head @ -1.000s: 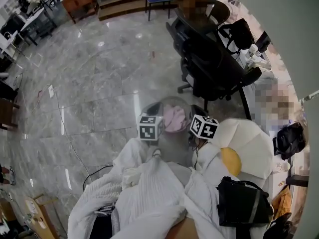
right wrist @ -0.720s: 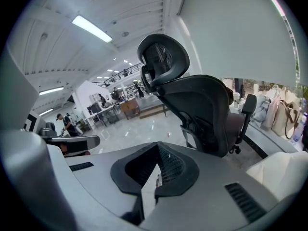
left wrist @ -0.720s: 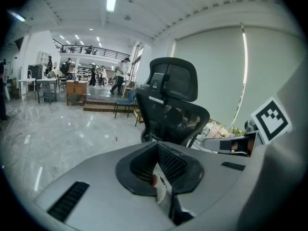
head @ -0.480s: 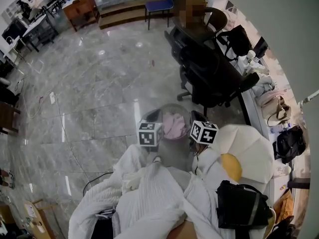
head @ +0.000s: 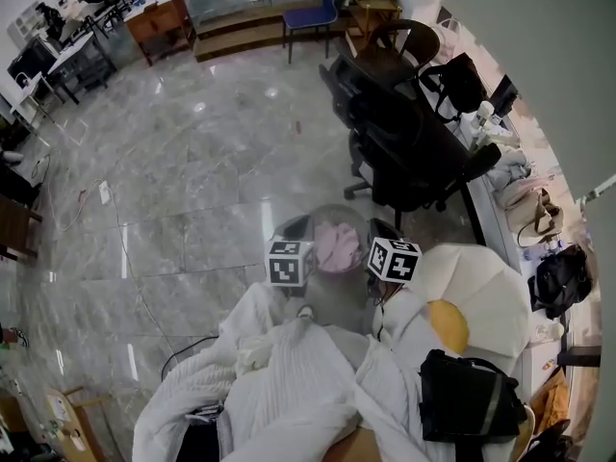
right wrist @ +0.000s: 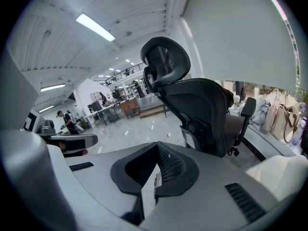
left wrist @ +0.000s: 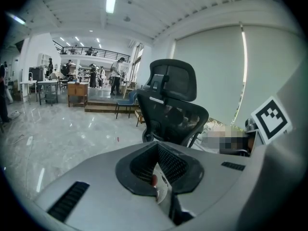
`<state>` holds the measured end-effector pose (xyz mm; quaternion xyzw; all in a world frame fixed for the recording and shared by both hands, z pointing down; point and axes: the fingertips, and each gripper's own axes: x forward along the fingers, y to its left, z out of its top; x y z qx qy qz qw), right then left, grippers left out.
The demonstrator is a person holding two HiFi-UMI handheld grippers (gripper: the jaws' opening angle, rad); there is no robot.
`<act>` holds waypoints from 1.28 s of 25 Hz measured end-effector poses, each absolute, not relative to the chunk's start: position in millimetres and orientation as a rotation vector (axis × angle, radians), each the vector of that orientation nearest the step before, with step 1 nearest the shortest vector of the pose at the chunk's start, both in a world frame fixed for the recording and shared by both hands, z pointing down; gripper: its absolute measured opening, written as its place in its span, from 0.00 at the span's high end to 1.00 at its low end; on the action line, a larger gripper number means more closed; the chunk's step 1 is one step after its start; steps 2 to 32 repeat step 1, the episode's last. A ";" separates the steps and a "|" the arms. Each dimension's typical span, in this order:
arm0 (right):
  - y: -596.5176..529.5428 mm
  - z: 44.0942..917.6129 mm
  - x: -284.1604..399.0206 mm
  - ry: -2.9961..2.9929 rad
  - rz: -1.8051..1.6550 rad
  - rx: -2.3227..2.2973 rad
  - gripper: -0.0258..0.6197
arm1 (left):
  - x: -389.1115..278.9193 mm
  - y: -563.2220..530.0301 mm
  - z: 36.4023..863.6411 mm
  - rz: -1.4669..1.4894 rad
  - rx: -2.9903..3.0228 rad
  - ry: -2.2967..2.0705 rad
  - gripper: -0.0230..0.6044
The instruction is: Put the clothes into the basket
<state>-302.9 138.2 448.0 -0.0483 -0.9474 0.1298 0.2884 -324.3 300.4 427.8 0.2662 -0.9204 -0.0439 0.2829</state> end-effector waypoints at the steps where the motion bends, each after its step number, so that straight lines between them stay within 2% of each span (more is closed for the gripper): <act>1: 139.6 448.1 -302.3 -2.530 0.345 -0.129 0.92 | -323.8 301.1 427.5 -0.116 0.715 -2.464 0.96; 32: 139.6 448.1 -302.3 -2.530 0.345 -0.129 0.92 | -323.8 301.1 427.5 -0.116 0.715 -2.464 0.96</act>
